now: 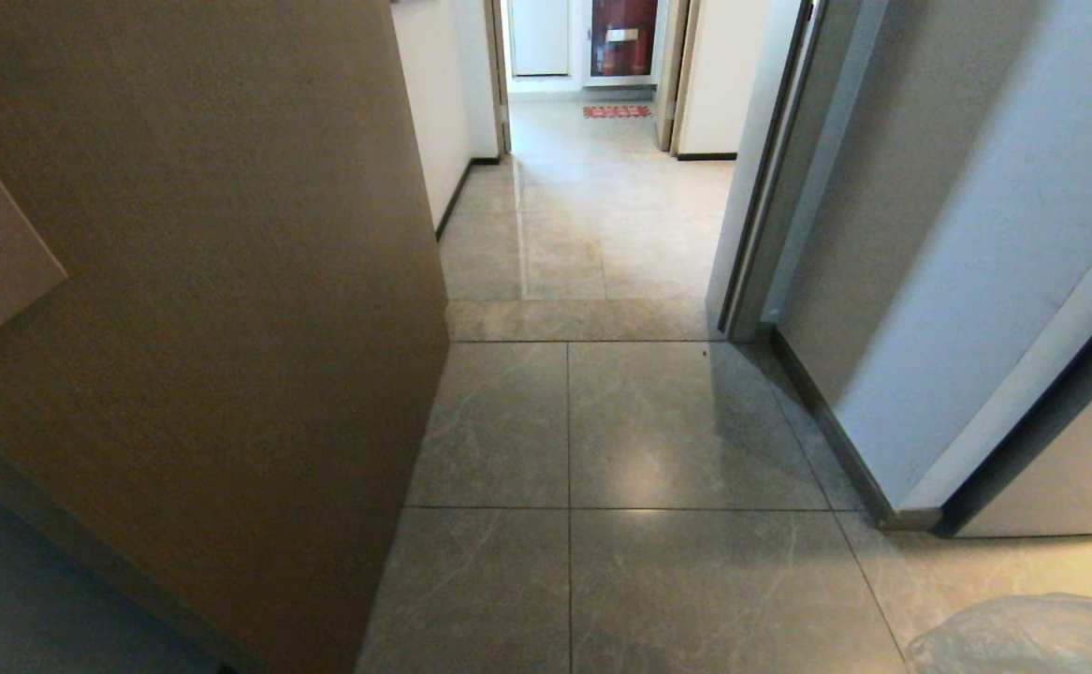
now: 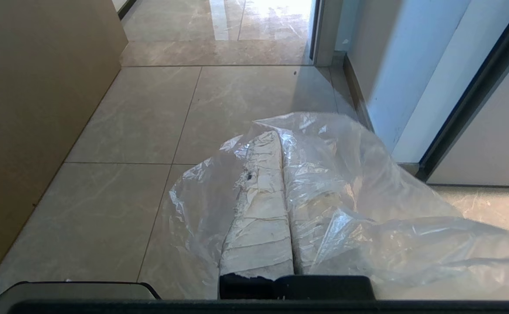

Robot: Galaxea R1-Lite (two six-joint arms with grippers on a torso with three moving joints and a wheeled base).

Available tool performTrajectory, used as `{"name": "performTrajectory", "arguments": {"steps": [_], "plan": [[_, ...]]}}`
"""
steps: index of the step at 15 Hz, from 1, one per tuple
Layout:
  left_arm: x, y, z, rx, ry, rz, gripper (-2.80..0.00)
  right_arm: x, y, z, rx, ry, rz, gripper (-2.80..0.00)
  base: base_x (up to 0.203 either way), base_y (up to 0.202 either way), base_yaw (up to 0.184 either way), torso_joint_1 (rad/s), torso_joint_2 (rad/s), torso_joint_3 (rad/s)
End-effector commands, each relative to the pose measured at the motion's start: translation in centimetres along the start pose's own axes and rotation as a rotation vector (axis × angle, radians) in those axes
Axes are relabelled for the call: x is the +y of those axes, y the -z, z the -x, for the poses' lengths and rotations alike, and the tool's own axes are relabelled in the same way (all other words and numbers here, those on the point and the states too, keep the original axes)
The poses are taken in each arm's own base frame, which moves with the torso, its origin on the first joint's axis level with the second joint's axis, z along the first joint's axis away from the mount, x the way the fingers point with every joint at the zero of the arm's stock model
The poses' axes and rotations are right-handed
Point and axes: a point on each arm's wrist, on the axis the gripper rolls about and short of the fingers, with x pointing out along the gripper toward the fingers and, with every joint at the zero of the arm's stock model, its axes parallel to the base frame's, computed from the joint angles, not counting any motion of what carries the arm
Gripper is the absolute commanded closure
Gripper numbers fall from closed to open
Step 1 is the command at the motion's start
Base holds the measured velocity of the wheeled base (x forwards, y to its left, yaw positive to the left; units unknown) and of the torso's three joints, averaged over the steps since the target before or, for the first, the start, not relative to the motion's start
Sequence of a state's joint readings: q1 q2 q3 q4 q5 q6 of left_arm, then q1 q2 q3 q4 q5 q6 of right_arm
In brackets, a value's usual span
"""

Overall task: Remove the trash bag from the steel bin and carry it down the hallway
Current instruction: Put the trash bag at the door

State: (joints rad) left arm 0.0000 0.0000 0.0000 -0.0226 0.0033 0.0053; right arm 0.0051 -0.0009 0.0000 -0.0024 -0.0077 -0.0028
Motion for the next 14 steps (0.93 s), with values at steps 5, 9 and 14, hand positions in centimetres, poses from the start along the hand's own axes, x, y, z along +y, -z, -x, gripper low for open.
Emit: {"name": "performTrajectory", "arguments": {"steps": [5,9,14], "plan": [[0.0,0.3,-0.08,0.01,-0.001,0.002,0.0,0.0,-0.01,-0.01,0.0,-0.001,0.0,0.0,0.0,0.0,0.0,0.0,0.0,0.0],[0.0,0.3,-0.08,0.01,-0.001,0.005,0.0,0.0,-0.01,-0.01,0.0,0.0,0.0,0.0,0.0,0.0,0.0,0.0,0.0,0.0],[0.0,0.31,-0.08,0.012,0.0,0.002,0.0,0.0,-0.01,-0.01,0.0,0.0,0.0,0.0,0.0,0.0,0.0,0.0,0.0,0.0]]}}
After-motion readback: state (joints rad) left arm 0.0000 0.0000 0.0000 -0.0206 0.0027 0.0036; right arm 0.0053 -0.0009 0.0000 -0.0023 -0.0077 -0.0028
